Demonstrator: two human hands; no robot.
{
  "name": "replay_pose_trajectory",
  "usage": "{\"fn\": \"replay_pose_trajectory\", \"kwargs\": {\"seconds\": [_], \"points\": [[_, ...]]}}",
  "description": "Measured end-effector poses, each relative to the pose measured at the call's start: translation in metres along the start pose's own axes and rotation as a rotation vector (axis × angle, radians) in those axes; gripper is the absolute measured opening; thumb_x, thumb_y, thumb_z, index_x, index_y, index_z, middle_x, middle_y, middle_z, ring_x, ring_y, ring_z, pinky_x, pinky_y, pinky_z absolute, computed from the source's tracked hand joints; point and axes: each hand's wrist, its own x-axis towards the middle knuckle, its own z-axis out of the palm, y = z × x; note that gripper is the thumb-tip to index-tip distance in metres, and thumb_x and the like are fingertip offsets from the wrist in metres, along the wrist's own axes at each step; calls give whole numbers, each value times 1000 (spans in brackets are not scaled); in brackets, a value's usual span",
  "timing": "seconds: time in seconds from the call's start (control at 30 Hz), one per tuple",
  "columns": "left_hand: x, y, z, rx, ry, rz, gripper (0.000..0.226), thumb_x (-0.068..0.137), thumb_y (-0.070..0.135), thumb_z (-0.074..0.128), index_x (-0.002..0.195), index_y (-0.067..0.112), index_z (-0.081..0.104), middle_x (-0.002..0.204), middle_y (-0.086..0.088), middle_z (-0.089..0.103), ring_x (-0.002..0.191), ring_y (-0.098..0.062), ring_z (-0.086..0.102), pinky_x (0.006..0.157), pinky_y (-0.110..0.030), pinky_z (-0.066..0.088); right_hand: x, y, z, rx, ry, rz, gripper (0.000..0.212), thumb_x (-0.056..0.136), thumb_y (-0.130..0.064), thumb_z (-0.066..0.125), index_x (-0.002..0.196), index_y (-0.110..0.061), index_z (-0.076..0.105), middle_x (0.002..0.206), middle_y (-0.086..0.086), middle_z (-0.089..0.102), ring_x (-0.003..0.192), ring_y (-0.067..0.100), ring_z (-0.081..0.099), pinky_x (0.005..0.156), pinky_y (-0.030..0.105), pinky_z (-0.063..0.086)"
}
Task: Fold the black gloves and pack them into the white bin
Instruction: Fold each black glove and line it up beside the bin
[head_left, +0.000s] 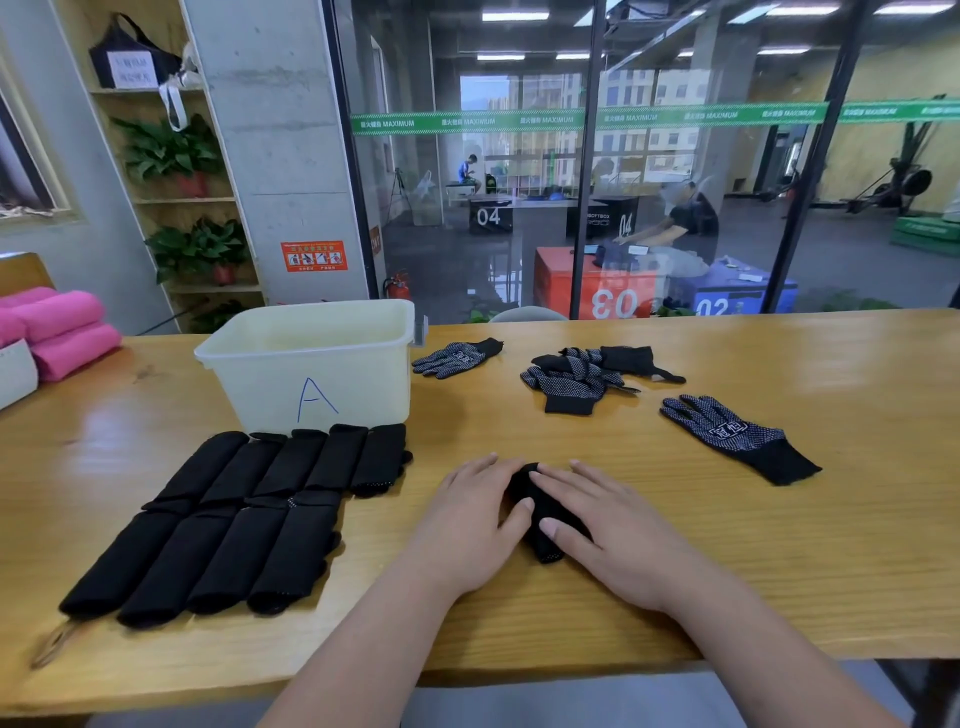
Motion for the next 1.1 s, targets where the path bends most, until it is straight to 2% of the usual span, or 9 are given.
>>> {"fn": "replay_pose_trajectory", "kwargs": {"seconds": [0.13,0.27,0.37,0.5,0.63,0.87,1.0,1.1], "points": [[0,-1,-1,31,39,26,51,109,45,47,158,32,44,158,10,50,155,-7,27,129,-33,21,-1,4,0,162,50,1,52,111,-53,30,162,-52,21,167,-36,11,158,-5,-1,130,33,12],[-2,4,-2,143,32,49,50,110,47,43,157,30,45,160,10,48,153,-11,32,129,-33,20,-2,7,-2,152,62,8,55,111,-44,38,163,-49,22,168,-35,11,158,-2,4,131,36,13],[-5,6,-11,255,8,62,54,111,52,38,159,29,42,164,10,43,155,-12,28,131,-37,15,-3,6,-2,119,48,-7,54,109,-47,40,162,-47,29,166,-34,19,158,-1,10,130,40,18],[-21,3,-28,309,-55,40,57,109,58,37,160,31,42,168,10,37,159,-14,21,132,-39,10,-6,1,-4,79,50,-12,58,105,-59,42,161,-48,30,165,-34,23,157,-1,12,129,38,19],[-44,-7,-42,346,-78,33,59,109,59,37,161,31,40,168,9,36,159,-14,20,133,-40,10,-4,-10,-2,107,63,7,60,102,-62,47,159,-50,34,164,-32,28,157,5,18,129,37,19],[-78,-26,-60,353,-23,18,55,110,55,38,159,30,43,168,11,37,159,-10,18,133,-37,6,9,-60,9,140,82,-34,61,101,-55,53,159,-41,39,163,-21,36,152,7,29,126,33,25],[-92,-41,-70,382,28,-14,52,110,55,37,156,32,47,166,15,38,159,-6,18,132,-34,4,16,-85,14,141,76,-59,62,102,-53,54,160,-36,38,163,-19,36,151,5,29,123,27,23],[-102,-52,-79,390,45,-50,53,110,56,36,156,33,47,166,17,38,158,-5,18,133,-35,4,21,-101,18,119,70,-88,65,101,-56,53,161,-37,37,164,-19,36,151,6,29,124,30,26]]}}
